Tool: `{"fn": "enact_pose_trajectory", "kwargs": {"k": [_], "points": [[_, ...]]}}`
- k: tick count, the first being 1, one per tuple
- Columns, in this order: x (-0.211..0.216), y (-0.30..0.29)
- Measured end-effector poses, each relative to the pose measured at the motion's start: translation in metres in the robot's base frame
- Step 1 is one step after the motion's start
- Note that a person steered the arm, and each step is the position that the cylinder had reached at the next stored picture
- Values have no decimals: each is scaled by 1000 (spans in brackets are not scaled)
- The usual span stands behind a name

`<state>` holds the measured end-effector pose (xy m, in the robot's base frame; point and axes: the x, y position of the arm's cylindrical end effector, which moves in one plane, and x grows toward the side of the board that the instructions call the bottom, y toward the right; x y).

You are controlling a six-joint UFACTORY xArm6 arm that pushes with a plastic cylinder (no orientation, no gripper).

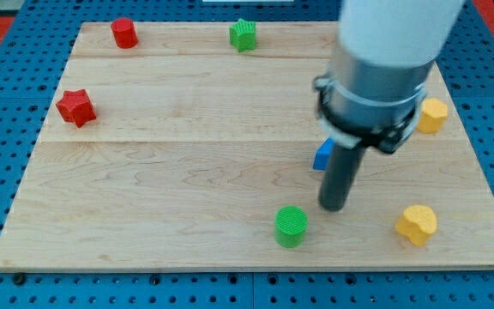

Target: Move the triangle at the left bottom of the board

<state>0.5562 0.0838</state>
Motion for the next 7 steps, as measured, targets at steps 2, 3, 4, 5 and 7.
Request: {"fn": "enact_pose_trajectory", "kwargs": {"k": [2,3,4,5,7], "points": [[11,-68],[-1,-148],[-25,-92],[-26,35],[-96,28]]}}
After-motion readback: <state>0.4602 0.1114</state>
